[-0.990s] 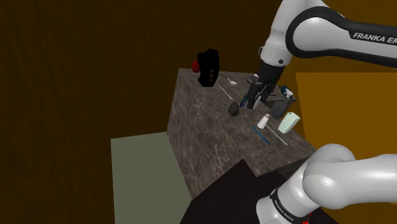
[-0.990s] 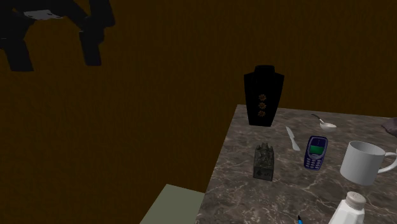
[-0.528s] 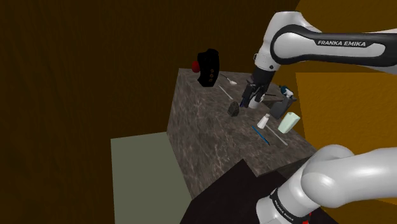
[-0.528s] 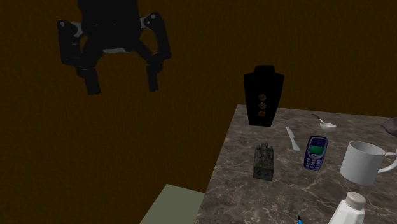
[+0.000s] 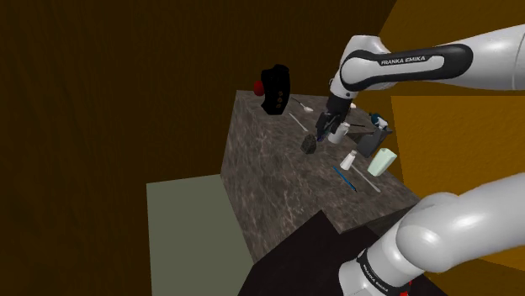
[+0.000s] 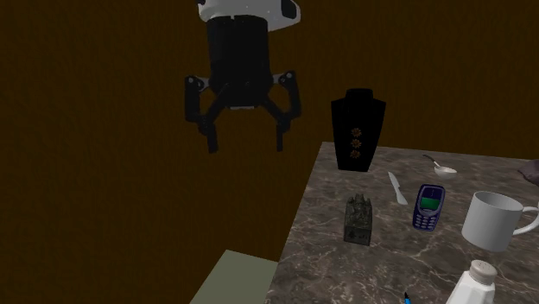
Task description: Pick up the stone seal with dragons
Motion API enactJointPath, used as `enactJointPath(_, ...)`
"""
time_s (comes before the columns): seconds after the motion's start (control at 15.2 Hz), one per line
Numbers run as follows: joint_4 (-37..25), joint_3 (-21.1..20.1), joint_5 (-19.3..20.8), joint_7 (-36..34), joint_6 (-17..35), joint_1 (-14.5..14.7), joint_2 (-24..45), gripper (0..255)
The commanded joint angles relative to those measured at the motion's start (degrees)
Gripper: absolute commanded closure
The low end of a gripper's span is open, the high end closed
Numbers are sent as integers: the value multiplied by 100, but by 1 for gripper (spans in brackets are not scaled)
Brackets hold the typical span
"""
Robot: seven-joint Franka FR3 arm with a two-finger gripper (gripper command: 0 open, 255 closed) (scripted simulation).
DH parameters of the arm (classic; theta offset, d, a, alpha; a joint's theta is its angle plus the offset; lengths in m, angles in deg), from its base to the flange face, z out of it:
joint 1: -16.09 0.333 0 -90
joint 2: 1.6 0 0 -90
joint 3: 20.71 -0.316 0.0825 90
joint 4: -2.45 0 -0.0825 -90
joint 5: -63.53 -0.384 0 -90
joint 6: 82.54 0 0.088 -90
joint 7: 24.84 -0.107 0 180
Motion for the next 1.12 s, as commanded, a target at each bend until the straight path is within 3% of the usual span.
enactJointPath(0.0,-194,165,-25,207,241,-42,399,0)
enactJointPath(0.59,-1326,742,-600,1295,1052,-276,2290,0)
enactJointPath(1.06,-2629,826,-1352,2156,1250,-706,3857,0)
